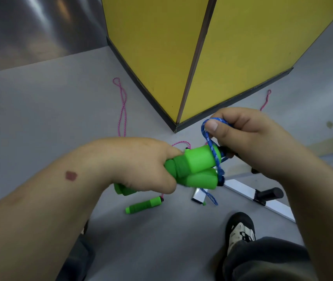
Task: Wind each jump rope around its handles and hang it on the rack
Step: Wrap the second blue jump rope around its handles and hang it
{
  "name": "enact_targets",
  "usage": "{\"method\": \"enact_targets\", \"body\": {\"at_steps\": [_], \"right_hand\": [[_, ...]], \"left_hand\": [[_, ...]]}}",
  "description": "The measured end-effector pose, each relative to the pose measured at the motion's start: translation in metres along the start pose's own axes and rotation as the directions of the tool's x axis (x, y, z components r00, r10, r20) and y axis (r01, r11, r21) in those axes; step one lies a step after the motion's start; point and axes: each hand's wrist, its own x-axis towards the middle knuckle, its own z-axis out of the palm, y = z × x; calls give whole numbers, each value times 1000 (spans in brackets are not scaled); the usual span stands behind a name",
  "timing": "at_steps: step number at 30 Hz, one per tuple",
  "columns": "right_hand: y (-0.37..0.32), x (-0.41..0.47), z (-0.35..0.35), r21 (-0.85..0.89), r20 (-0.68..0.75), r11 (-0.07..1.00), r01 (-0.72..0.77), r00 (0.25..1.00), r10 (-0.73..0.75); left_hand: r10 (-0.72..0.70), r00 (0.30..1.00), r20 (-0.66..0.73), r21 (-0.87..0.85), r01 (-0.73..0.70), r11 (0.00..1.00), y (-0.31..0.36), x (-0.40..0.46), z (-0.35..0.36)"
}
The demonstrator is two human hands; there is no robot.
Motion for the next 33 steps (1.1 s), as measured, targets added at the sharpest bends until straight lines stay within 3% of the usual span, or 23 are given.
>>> {"method": "enact_targets", "body": {"at_steps": [3, 5, 7, 9, 12, 15, 17, 21, 25, 33], "right_hand": [[-2, 2, 2, 390, 36, 916, -97, 995, 90], [-2, 3, 6, 517, 13, 842, -153, 985, 171], [-2, 3, 12, 516, -7, 833, -200, 971, 238], [1, 6, 16, 502, 53, 825, -260, 961, 270], [9, 10, 14, 295, 33, 902, -317, 946, 322], [6, 7, 10, -34, -45, 962, -271, 962, 269], [5, 5, 7, -150, -68, 958, -245, 969, 237], [3, 1, 2, -139, -25, 966, -218, 976, 217], [2, 1, 1, -53, 81, 984, -167, 982, 171], [2, 0, 5, -99, 48, 994, 44, 998, -39]], "left_hand": [[164, 985, 54, -238, -147, 960, -3, -6, -7], [261, 965, 14, -387, -235, 892, -3, -9, -9], [292, 952, -87, -525, -293, 799, -3, -9, -9], [220, 955, -197, -617, -295, 730, -3, -5, -9], [71, 947, -314, -661, -271, 700, -6, 2, -10], [-59, 929, -366, -611, -192, 768, -7, 3, -10], [-105, 917, -386, -517, -121, 847, -7, 3, -9], [-115, 892, -437, -254, 0, 967, -9, 5, -9], [-123, 916, -381, -91, 95, 991, -8, 5, -7], [-77, 997, -15, 3, 77, 997, -3, -4, -7]]}}
